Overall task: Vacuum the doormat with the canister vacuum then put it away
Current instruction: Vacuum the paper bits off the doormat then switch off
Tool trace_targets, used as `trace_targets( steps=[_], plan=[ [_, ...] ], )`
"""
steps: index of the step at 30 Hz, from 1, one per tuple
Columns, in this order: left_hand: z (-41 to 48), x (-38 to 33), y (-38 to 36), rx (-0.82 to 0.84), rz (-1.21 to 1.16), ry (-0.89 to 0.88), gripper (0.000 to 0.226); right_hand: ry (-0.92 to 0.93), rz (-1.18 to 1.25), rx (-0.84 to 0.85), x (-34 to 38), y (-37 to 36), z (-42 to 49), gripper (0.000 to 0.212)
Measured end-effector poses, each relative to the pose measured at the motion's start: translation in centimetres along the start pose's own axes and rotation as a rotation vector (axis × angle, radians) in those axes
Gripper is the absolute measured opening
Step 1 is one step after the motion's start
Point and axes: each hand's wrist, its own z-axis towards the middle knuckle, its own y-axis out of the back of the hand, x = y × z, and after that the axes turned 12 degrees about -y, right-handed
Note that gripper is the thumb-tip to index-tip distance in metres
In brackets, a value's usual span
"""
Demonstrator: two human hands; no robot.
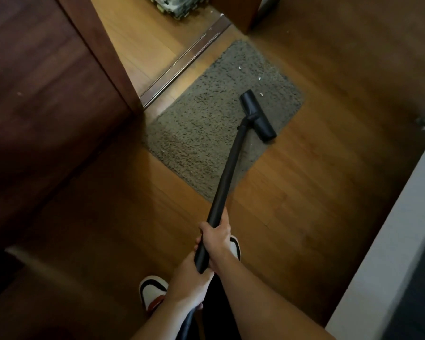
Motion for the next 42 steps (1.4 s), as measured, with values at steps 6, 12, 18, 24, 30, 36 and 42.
trace_targets(
  steps=[6,12,18,24,30,36,42],
  plan=[
    [-3.8,2.8,3.4,0.019,0.074,0.005,0.017,-0.012,0.033,0.044,-3.7,-3.5,-2.9,0.086],
    [-5.4,4.8,5.3,0.044,0.000,0.061,0.028,-0.030,0.038,0.036,-5.9,-5.6,-4.3,0.087],
    [-5.3,5.3,4.6,0.036,0.081,0.043,0.036,-0.024,0.074,0.020,-6.7,-5.1,-3.8,0.087],
    [-4.1,3.0,2.6,0.045,0.200,0.052,0.034,-0.025,0.106,0.002,-5.4,-2.6,-1.9,0.084],
    [-1.8,0.0,-2.2,-0.012,0.207,0.038,0.035,0.012,0.034,-0.011,-2.0,1.9,0.0,0.079],
    [1.6,-4.1,-6.2,-0.020,0.167,0.066,0.029,0.006,0.000,-0.007,2.4,6.4,2.4,0.077],
    [5.5,-7.6,-8.5,0.015,0.142,0.066,0.029,0.021,0.036,-0.034,6.7,9.5,4.2,0.076]
  ],
)
